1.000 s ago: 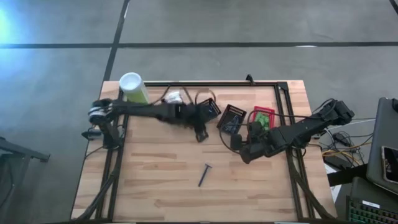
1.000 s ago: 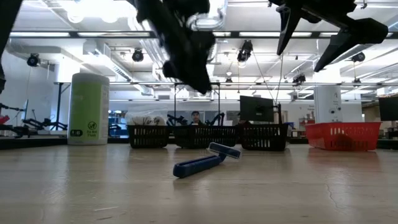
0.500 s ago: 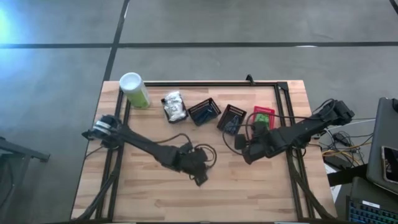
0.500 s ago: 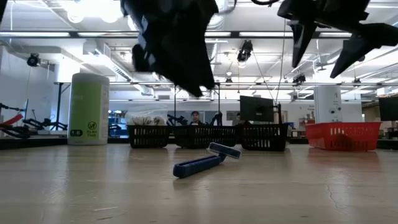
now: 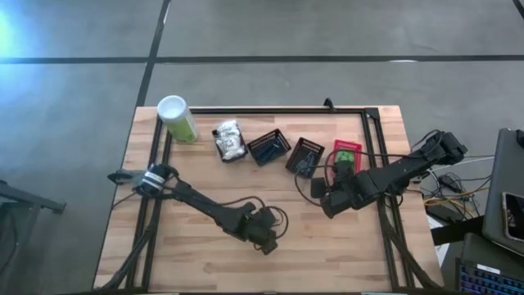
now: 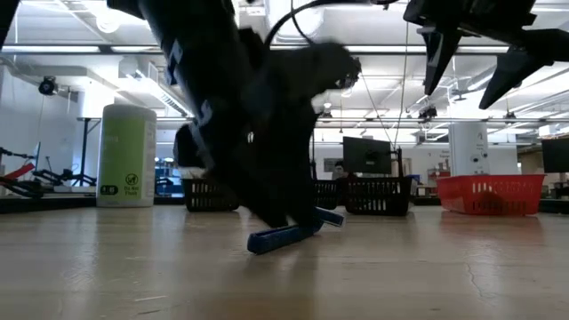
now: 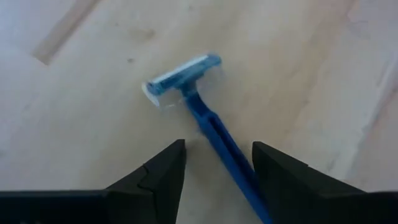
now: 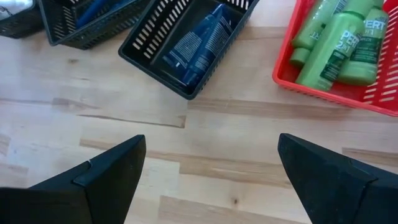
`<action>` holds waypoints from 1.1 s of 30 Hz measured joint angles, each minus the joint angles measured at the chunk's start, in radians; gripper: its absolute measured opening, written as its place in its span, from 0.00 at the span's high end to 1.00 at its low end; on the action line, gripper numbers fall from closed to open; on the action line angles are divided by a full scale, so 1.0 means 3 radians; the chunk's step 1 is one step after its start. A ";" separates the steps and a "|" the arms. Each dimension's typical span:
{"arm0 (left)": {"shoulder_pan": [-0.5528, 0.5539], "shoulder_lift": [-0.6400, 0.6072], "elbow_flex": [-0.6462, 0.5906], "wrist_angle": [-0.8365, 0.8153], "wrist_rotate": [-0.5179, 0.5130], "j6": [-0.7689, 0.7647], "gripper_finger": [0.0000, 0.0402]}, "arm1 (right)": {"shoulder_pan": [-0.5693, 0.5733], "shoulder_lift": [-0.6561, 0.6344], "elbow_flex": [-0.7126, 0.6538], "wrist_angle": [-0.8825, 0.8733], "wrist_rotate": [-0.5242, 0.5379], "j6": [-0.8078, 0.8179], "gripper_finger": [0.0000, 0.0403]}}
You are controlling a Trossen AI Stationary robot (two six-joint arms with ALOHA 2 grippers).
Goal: Pick & Place Travel size toiletries
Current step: Put the razor into the middle black bin
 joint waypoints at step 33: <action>0.0582 -0.0713 -0.0115 -0.1036 -0.0159 0.1826 0.95 | 0.0034 -0.0004 0.0046 0.0022 0.0076 -0.0148 0.10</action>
